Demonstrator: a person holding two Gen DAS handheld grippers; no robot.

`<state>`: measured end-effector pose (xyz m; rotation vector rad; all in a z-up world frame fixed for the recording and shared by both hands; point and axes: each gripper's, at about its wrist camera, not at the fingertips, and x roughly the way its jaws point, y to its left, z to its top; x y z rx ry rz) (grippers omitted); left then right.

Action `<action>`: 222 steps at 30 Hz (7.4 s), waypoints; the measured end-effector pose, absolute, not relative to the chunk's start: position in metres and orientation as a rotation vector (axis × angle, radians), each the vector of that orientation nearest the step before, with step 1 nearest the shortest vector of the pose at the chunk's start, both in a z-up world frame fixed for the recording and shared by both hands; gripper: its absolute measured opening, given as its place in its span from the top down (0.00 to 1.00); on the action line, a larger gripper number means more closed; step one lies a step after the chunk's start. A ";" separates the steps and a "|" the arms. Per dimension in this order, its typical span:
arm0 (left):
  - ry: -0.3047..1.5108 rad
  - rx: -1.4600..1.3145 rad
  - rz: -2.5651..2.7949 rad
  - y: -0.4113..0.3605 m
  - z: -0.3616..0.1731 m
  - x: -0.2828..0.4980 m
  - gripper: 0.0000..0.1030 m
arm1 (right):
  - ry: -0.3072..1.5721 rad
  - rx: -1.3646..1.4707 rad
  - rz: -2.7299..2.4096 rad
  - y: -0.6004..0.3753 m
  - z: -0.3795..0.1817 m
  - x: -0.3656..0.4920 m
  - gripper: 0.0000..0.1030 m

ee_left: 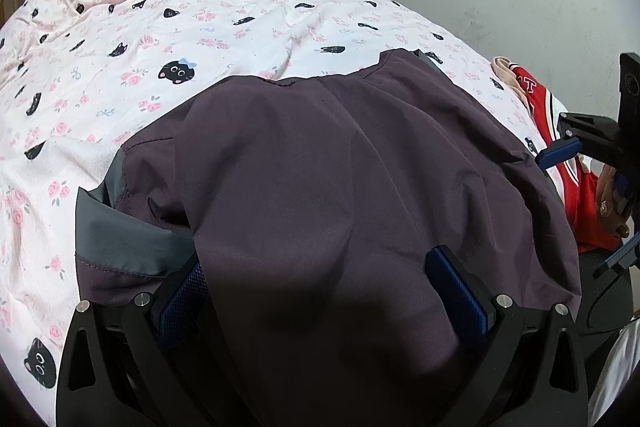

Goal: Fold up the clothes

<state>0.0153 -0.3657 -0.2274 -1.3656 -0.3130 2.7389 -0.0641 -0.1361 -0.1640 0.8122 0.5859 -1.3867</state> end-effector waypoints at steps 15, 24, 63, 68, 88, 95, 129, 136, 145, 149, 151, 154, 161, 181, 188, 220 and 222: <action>-0.322 -1.488 2.746 -0.359 -0.225 0.009 0.01 | 0.548 0.801 -1.396 -0.132 -0.158 -0.067 0.10; -0.363 -1.555 2.772 -0.355 -0.224 0.004 0.00 | 0.521 0.806 -1.403 -0.127 -0.157 -0.074 0.10; -0.461 -1.630 2.874 -0.289 -0.203 0.206 0.01 | 0.561 1.057 -1.516 -0.028 -0.169 -0.052 0.10; -0.575 -1.665 2.849 -0.281 -0.224 0.223 0.01 | 0.545 1.150 -1.519 -0.009 -0.191 -0.054 0.10; -1.019 -1.682 2.789 -0.290 -0.267 0.229 0.01 | 0.566 1.263 -1.539 -0.012 -0.235 -0.046 0.11; -0.977 -1.644 2.790 -0.279 -0.268 0.217 0.01 | 0.592 1.273 -1.546 -0.016 -0.240 -0.043 0.16; -1.420 -1.251 2.693 -0.275 -0.265 0.216 0.64 | 0.513 1.290 -1.530 -0.019 -0.239 -0.033 0.23; -1.347 -1.240 2.712 -0.277 -0.266 0.218 0.88 | 0.462 1.353 -1.527 -0.016 -0.243 -0.043 0.32; -1.329 -1.186 2.716 -0.283 -0.251 0.221 0.93 | 0.414 1.428 -1.500 -0.013 -0.249 -0.053 0.74; -1.291 -1.178 2.729 -0.281 -0.240 0.224 0.93 | 0.391 1.427 -1.459 -0.012 -0.243 -0.049 0.86; -1.284 -1.178 2.736 -0.281 -0.236 0.227 0.93 | 0.382 1.427 -1.439 -0.009 -0.240 -0.049 0.87; -1.291 -1.150 2.735 -0.284 -0.227 0.234 0.93 | 0.295 1.451 -1.384 -0.002 -0.235 -0.052 0.89; -1.260 -1.034 2.766 -0.302 -0.188 0.239 0.93 | 0.019 1.419 -1.256 0.005 -0.196 -0.069 0.91; -1.276 -1.020 2.928 -0.382 -0.143 0.166 0.93 | -0.190 1.309 -1.358 -0.057 -0.133 -0.157 0.94; -1.276 -1.168 2.946 -0.409 -0.155 0.119 0.93 | -0.216 1.417 -1.404 -0.100 -0.152 -0.197 0.94; -1.863 -0.902 2.674 -0.500 -0.162 0.122 0.77 | -0.120 1.672 -1.506 -0.179 -0.217 -0.259 0.94; -1.878 -0.869 2.694 -0.505 -0.157 0.130 0.73 | -0.117 1.674 -1.508 -0.178 -0.217 -0.259 0.94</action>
